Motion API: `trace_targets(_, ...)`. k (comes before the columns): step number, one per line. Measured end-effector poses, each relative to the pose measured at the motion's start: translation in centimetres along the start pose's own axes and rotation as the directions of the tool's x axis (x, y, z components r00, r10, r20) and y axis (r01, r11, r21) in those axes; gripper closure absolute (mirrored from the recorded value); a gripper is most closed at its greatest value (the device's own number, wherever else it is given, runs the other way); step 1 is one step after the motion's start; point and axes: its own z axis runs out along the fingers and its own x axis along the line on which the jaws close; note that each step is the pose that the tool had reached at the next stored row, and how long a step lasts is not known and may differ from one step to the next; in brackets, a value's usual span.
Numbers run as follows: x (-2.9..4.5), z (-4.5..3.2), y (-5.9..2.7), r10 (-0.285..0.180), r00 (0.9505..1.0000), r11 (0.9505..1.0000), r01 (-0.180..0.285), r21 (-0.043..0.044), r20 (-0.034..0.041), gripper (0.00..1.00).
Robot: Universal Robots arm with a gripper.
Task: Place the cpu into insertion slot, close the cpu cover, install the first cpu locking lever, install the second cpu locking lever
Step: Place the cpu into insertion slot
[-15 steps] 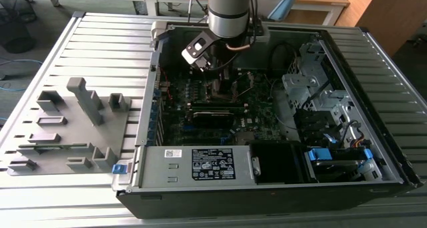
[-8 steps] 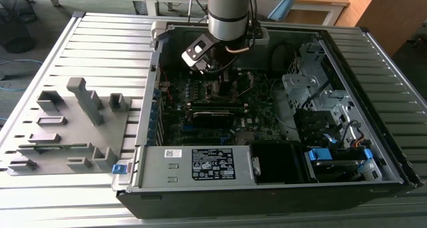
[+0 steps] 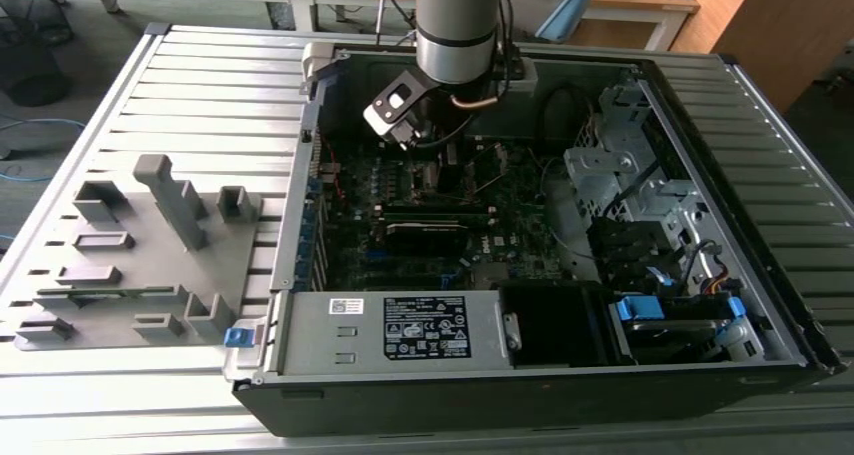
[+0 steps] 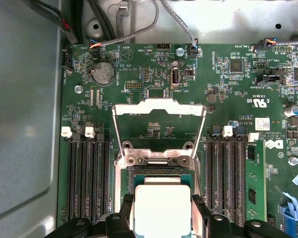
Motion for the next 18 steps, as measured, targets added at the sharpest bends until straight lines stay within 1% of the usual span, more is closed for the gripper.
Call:
trace_targets(10,0.0,0.12,-0.01,0.0,1.0,1.0,0.0,0.0001,0.0002,0.46)
trace_targets(18,0.0,0.25,-0.22,0.0,1.0,1.0,0.0,-0.0001,-0.0002,0.46)
